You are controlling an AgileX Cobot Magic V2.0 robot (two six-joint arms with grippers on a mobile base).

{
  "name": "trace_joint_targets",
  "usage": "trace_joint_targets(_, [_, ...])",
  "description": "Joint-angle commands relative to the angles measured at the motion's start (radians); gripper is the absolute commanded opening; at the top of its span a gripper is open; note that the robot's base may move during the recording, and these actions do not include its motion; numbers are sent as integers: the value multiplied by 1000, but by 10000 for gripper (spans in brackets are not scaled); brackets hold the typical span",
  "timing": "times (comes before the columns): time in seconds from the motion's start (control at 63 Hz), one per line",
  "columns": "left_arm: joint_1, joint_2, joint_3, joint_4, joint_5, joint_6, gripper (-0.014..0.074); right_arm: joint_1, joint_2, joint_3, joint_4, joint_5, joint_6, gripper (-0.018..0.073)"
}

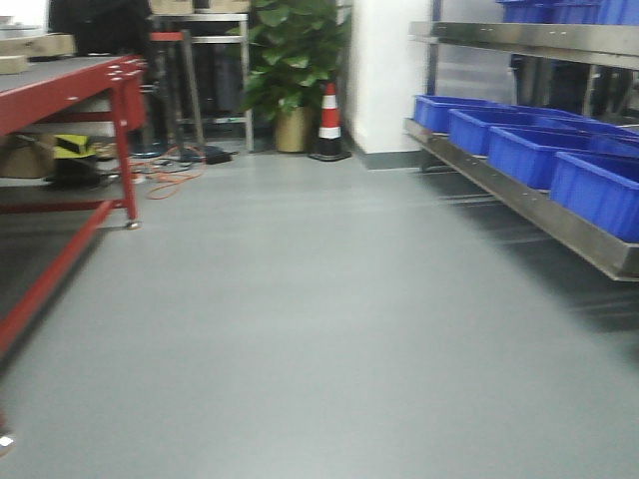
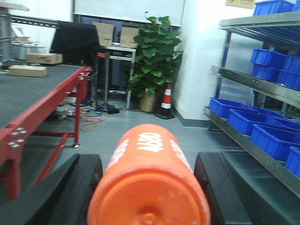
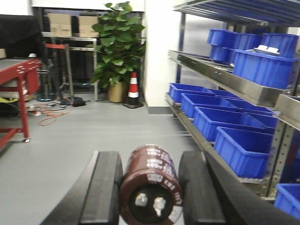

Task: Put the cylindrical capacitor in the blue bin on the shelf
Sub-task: 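Drive base away from table to the shelf of blue bins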

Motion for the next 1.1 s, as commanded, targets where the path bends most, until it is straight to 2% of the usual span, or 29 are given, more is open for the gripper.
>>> trace_joint_targets(0.0, [6,-5,-1,0,-27,-1,-111,-4,-2,0,-13,-30,0,-165])
trace_joint_targets(1.079, [4,-5,-1,0,-26,-1,-111,-4,-2,0,-13,-30,0,-165])
